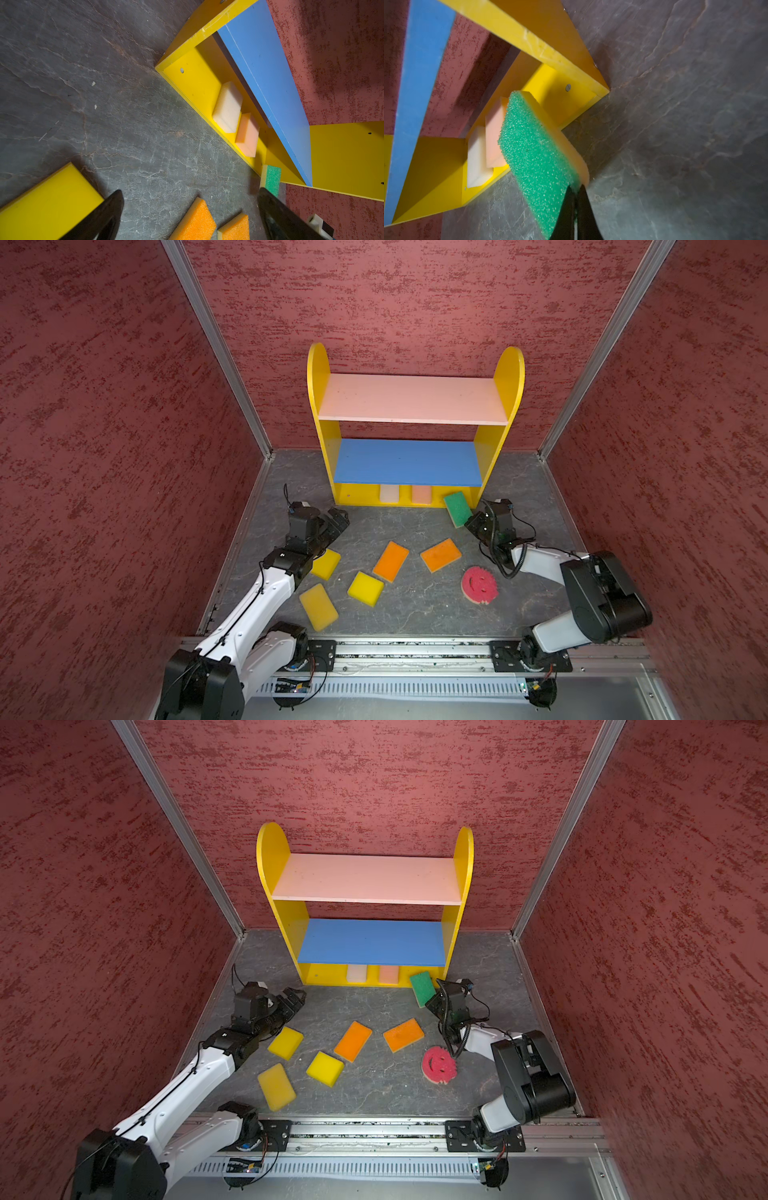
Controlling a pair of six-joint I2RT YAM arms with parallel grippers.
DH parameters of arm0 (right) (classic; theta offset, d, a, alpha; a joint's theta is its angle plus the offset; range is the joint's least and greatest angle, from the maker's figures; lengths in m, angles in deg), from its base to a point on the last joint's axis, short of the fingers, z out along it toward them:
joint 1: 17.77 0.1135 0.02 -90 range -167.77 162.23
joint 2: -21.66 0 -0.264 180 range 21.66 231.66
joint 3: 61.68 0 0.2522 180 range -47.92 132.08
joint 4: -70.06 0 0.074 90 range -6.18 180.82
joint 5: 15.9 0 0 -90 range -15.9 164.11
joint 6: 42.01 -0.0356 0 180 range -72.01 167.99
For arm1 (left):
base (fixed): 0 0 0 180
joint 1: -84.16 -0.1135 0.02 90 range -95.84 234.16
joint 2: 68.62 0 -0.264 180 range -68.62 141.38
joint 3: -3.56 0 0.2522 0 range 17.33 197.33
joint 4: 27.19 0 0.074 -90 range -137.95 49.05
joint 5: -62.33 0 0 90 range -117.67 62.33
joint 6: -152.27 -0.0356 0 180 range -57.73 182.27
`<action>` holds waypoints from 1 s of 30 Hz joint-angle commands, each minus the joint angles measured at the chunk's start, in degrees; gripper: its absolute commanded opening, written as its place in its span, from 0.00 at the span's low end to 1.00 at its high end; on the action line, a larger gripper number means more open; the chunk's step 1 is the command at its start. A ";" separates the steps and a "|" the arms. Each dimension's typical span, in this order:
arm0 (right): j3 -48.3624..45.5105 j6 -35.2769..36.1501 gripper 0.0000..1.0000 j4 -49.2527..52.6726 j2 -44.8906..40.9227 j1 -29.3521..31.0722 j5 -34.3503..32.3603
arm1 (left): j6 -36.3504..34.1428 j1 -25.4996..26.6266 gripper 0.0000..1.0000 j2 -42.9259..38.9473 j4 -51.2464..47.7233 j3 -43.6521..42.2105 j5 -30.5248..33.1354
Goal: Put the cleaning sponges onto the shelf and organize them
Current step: 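Carry the green sponge under the blue shelf with the right gripper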
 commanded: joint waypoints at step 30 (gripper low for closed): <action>5.32 -14.58 0.32 -17.89 13.35 0.32 -3.66 | -0.12 -1.08 0.99 -3.60 -2.26 -1.85 -0.13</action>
